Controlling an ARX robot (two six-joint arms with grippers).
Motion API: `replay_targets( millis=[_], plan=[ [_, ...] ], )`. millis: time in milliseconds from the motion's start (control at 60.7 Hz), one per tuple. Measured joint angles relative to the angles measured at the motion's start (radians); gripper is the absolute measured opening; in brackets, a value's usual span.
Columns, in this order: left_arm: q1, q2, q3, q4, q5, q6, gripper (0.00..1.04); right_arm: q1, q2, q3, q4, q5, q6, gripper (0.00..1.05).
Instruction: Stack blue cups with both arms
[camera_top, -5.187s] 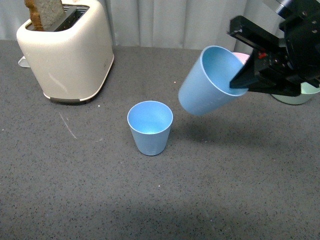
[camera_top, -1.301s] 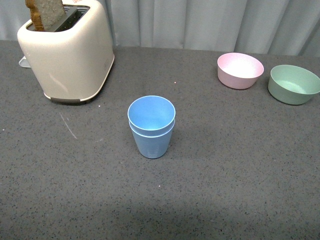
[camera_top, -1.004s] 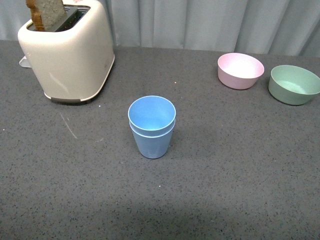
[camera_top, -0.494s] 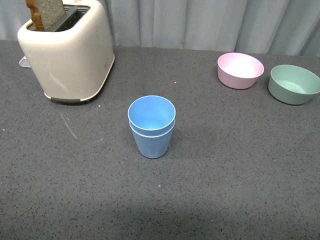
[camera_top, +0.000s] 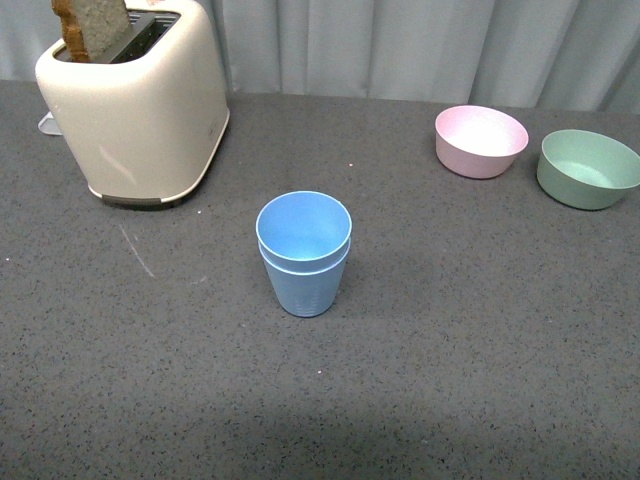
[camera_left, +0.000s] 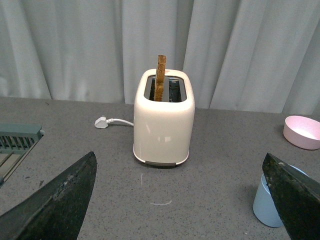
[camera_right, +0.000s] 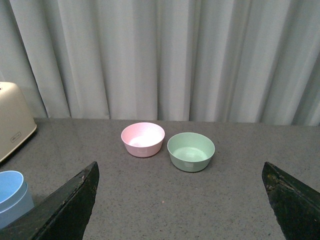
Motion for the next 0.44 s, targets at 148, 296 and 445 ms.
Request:
replay_targets(
  millis=[148,296,445],
  plan=[
    [0.000,0.000,0.000,0.000,0.000,0.000,0.98,0.000,0.000,0.000,0.000,0.000,0.000,0.95],
    [0.000,0.000,0.000,0.000,0.000,0.000,0.98,0.000,0.000,0.000,0.000,0.000,0.000,0.95],
    [0.000,0.000,0.000,0.000,0.000,0.000,0.98,0.000,0.000,0.000,0.000,0.000,0.000,0.95]
  ],
)
